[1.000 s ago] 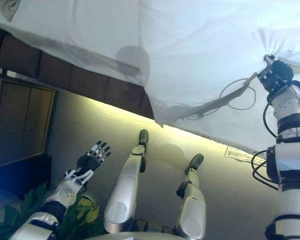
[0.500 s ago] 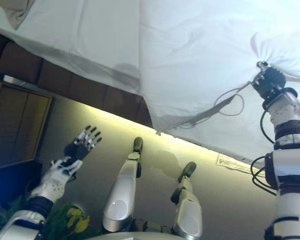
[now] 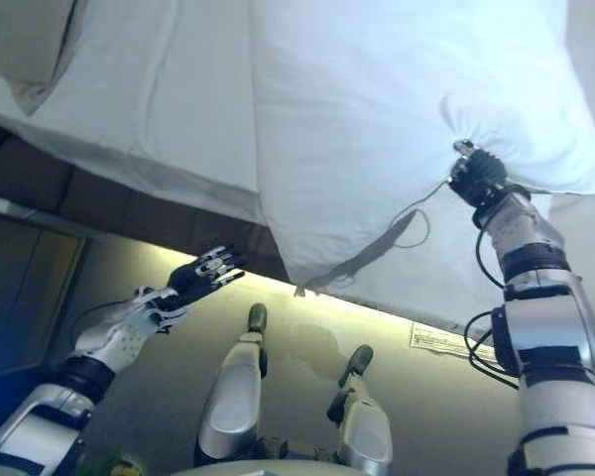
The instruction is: Make the bed neatly
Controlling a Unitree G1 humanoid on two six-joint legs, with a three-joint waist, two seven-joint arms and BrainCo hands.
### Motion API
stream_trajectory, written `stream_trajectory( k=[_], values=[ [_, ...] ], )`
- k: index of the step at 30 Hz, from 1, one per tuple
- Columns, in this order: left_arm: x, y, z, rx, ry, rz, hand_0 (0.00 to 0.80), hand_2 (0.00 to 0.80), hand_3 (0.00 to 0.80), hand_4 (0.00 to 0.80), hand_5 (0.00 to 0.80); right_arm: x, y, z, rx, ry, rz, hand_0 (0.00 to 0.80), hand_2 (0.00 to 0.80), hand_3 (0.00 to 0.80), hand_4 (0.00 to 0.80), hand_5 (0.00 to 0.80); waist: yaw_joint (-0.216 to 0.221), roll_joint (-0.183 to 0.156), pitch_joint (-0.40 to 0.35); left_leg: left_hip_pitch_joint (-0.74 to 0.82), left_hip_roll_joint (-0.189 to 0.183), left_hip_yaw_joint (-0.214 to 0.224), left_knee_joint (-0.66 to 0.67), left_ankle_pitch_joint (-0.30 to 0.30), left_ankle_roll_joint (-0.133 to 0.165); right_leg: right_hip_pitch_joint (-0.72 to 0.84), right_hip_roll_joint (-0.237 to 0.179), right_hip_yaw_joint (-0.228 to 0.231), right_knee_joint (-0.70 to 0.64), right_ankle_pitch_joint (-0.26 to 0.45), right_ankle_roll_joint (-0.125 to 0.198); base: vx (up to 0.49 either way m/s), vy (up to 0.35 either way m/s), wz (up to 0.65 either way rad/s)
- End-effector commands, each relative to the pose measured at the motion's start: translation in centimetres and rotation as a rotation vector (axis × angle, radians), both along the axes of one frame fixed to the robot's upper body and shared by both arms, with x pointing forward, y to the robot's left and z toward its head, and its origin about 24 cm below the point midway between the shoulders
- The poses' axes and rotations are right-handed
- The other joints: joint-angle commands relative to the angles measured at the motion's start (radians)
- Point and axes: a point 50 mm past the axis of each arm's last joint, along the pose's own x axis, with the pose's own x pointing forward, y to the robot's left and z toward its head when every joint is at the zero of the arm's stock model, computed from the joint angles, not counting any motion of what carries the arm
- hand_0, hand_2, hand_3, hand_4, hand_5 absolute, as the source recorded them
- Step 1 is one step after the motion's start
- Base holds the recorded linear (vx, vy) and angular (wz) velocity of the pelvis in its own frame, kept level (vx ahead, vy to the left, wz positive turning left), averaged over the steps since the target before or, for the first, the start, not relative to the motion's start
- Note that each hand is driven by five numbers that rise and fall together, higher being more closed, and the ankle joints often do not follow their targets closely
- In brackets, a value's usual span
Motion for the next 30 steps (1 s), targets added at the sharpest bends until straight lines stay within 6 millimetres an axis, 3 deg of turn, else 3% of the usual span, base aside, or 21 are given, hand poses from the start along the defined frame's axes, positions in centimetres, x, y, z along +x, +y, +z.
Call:
stream_trajectory(
  k=[1, 10, 19, 24, 30],
  values=[
    [-1.4, -4.1, -3.5, -0.050, 0.152, -0.134, 0.000, 0.000, 0.000, 0.000, 0.000, -0.3, -0.5, 0.6, -0.079, -0.048, 0.038, 0.800, 0.800, 0.800, 0.800, 0.800, -0.040, 0.040, -0.212, 0.100, 0.076, -0.024, -0.253, 0.113, -0.069, 0.106, -0.011, -0.001, -0.001, -0.079, 0.073, 0.060, -0.015, -0.10],
    [-0.7, -9.1, -3.3, -0.205, 0.311, -0.236, 0.000, 0.000, 0.000, 0.000, 0.000, 0.4, 2.6, -0.4, -0.049, -0.032, 0.098, 0.800, 0.800, 0.800, 0.800, 0.800, -0.085, 0.017, -0.251, 0.142, 0.088, -0.010, -0.271, 0.105, -0.069, 0.108, 0.012, 0.012, -0.001, -0.075, 0.063, 0.018, -0.037, -0.05],
    [-1.8, -15.4, -4.3, -0.621, 0.567, -0.135, 0.000, 0.000, 0.000, 0.000, 0.000, 0.7, 8.3, -2.6, 0.049, -0.014, 0.210, 0.800, 0.800, 0.800, 0.800, 0.800, -0.125, -0.028, -0.281, 0.204, 0.114, 0.023, -0.271, 0.079, -0.071, 0.123, 0.033, 0.036, -0.001, -0.073, 0.057, 0.056, -0.114, -0.13],
    [-2.4, -16.7, -4.6, -0.784, 0.678, -0.056, 0.000, 0.000, 0.000, 0.000, 0.000, 0.6, 10.5, -3.1, 0.099, -0.017, 0.245, 0.800, 0.800, 0.800, 0.800, 0.800, -0.143, -0.042, -0.291, 0.229, 0.129, 0.036, -0.271, 0.069, -0.076, 0.129, 0.043, 0.047, -0.001, -0.074, 0.053, 0.077, -0.114, -0.12],
    [-1.4, -17.3, -3.9, -1.030, 0.733, 0.133, 0.000, 0.000, 0.000, 0.000, 0.000, 0.0, 13.6, -2.5, 0.153, -0.078, 0.308, 0.800, 0.800, 0.800, 0.800, 0.800, -0.169, -0.057, -0.283, 0.242, 0.150, 0.049, -0.271, 0.067, -0.088, 0.126, 0.054, 0.061, 0.001, -0.078, 0.046, 0.047, -0.099, -0.14]
  ],
)
